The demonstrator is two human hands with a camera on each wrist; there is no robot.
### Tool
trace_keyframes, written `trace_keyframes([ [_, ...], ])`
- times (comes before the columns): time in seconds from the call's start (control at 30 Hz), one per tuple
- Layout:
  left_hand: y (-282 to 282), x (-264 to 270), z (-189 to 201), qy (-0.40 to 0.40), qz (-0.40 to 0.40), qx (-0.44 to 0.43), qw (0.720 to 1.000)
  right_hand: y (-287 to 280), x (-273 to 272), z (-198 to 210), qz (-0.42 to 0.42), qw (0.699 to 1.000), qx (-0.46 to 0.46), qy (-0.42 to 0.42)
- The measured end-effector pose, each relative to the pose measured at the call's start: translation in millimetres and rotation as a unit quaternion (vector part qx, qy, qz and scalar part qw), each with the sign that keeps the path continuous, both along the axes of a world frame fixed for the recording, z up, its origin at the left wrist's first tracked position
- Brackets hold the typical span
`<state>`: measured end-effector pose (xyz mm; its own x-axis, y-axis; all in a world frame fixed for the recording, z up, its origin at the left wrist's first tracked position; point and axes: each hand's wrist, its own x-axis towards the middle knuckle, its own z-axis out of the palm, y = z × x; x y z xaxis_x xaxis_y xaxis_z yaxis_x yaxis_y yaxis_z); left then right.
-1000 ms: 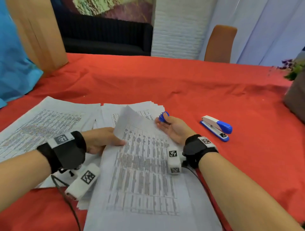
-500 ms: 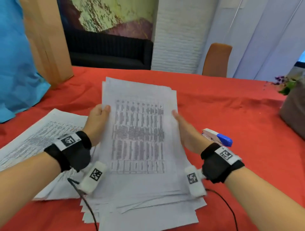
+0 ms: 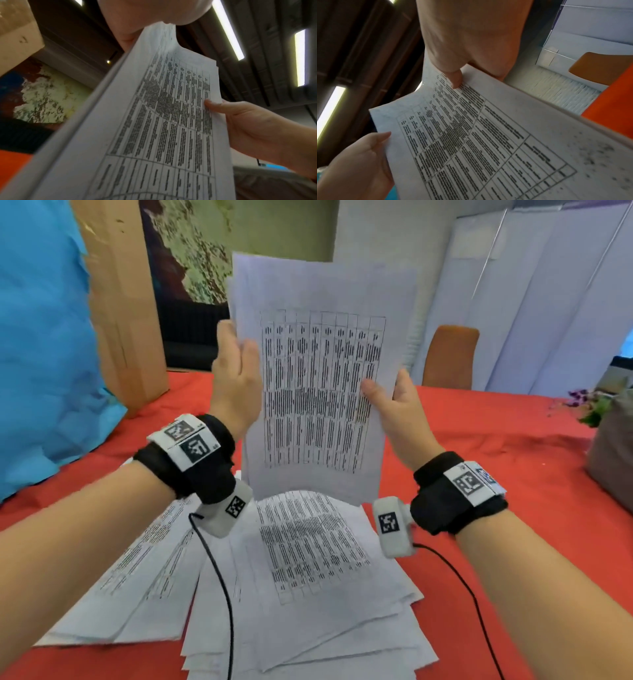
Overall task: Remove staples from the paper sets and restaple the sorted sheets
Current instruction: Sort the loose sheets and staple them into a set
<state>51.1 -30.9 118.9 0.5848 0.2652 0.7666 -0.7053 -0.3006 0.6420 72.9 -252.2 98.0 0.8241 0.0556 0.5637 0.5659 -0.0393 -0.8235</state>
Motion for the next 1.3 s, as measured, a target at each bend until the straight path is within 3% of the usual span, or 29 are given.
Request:
trace_keyframes([
  [0.1,4.1,0.6,-0.9,0.026,0.018,0.008,0.999,-6.9,-2.0,-0.7,0.025,1.000,-0.006,0.016],
  [0.27,-2.9,1.9,-44.4,0.085,0.027,-0.013,0.996,0.8,-4.6,-25.1,0.044,0.996,0.015,0.077],
  [0.43,-17.6,4.1,-0.1,-0.025,0.065,-0.012,0.998,24.2,-2.6,22.8,-0.003,0.993,0.106,0.050],
  [0.53,-11.3,11.5,10.7,0.012,0.067,-0.014,0.998,17.7,1.0,33.4,0.000,0.996,0.078,0.048],
  [0.67,-10.8,14.2,-18.1,0.093,0.073,-0.036,0.992,11.6,1.8,-1.5,0.014,0.993,0.048,0.108],
  [0.9,-21.3,21.7,4.9,0.000,0.107,-0.076,0.991,26.3,4.8,26.6,0.002,0.988,0.133,0.081],
  [1.0,-10.0,26.1,-15.6,0.112,0.111,-0.084,0.984,12.2,11.0,5.7,0.012,0.989,0.106,0.103],
  [1.1,-1.7,29.2,-47.7,0.214,0.110,-0.034,0.970,9.8,10.9,-29.3,0.005,0.981,0.068,0.179],
  [1.13,-3.9,28.3,-51.4,0.202,0.104,-0.013,0.974,13.6,10.0,-33.9,-0.011,0.981,0.075,0.181],
  [1.23,-14.3,26.5,-31.1,0.063,0.094,0.038,0.993,25.1,13.5,-12.5,-0.045,0.985,0.105,0.128],
  [1.3,-16.5,26.5,-11.7,-0.005,0.097,0.024,0.995,26.5,15.7,10.1,-0.030,0.990,0.101,0.089],
])
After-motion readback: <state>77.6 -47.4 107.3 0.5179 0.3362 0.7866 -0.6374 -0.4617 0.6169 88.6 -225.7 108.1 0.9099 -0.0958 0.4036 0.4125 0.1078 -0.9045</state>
